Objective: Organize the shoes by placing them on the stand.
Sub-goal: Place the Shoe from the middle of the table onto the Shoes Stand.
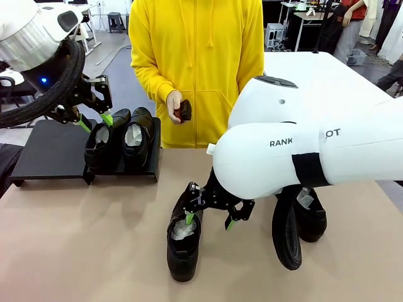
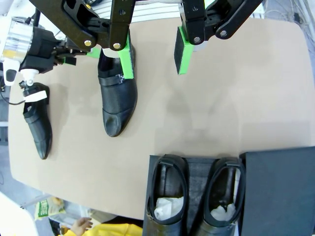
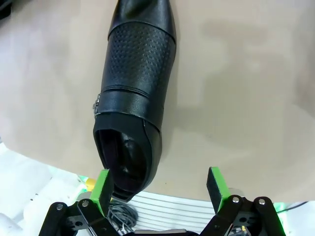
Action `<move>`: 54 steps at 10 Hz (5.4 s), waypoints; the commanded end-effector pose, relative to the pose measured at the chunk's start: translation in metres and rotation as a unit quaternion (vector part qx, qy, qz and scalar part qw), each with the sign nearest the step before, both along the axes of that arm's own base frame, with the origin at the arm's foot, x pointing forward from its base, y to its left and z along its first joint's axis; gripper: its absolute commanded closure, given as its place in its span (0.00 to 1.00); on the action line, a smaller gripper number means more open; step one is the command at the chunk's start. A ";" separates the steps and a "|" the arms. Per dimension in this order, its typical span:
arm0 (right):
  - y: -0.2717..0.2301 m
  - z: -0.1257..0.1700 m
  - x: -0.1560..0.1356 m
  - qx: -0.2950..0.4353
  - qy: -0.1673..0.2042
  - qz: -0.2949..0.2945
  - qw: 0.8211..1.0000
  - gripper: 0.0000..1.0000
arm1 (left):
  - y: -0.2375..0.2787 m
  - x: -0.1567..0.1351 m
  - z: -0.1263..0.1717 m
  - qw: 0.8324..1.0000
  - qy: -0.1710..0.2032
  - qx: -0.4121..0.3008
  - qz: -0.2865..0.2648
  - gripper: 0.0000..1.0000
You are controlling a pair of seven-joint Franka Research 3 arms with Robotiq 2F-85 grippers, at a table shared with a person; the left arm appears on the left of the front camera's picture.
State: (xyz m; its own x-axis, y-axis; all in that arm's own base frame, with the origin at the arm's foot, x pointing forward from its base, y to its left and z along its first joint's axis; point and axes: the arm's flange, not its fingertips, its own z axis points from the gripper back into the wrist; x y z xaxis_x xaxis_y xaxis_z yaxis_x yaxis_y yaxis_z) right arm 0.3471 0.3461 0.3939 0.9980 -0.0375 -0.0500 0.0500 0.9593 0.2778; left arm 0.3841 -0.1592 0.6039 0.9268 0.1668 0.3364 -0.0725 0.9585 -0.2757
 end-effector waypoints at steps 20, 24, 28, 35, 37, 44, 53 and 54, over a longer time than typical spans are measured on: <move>-0.149 0.056 0.012 -0.038 -0.021 -0.176 0.983 0.00 | -0.224 -0.078 -0.181 0.973 0.110 0.093 -0.179 0.54; -0.149 0.056 0.012 -0.038 -0.021 -0.176 0.983 0.00 | -0.232 -0.078 -0.202 0.971 0.110 0.108 -0.182 0.54; -0.149 0.056 0.012 -0.038 -0.021 -0.176 0.983 0.00 | -0.223 -0.062 -0.222 0.970 0.088 0.139 -0.180 0.54; -0.149 0.056 0.012 -0.038 -0.021 -0.176 0.983 0.00 | -0.240 -0.054 -0.221 0.973 0.117 0.118 -0.160 0.54; -0.149 0.056 0.012 -0.038 -0.021 -0.176 0.983 0.00 | -0.245 -0.053 -0.224 0.972 0.122 0.125 -0.157 0.54; -0.149 0.056 0.012 -0.038 -0.021 -0.176 0.983 0.00 | -0.244 -0.044 -0.242 0.972 0.158 0.113 -0.130 0.54; -0.149 0.056 0.012 -0.038 -0.021 -0.176 0.983 0.00 | -0.237 -0.040 -0.263 0.968 0.173 0.140 -0.117 1.00; -0.149 0.056 0.012 -0.038 -0.021 -0.176 0.983 0.00 | -0.237 -0.040 -0.263 0.968 0.172 0.139 -0.117 1.00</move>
